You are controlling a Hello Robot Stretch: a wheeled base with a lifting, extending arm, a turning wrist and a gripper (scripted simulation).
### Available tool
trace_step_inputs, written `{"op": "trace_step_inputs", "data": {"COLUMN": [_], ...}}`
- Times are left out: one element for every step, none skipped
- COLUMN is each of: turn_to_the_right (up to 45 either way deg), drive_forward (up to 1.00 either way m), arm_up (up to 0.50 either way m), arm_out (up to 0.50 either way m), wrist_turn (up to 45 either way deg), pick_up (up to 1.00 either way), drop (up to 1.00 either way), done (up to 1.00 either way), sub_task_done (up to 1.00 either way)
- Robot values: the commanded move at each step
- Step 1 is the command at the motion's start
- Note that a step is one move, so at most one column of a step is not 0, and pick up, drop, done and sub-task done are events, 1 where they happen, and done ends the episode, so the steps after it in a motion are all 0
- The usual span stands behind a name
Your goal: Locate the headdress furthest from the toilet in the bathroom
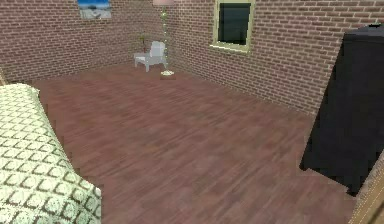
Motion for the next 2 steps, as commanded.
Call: {"op": "trace_step_inputs", "data": {"turn_to_the_right": [0.0, -39.0], "drive_forward": [0.65, 0.0], "arm_up": [0.0, 0.0], "arm_out": [0.0, 0.0], "wrist_turn": [0.0, 0.0], "pick_up": [0.0, 0.0], "drop": [0.0, 0.0], "done": [0.0, 0.0], "sub_task_done": [0.0, 0.0]}}
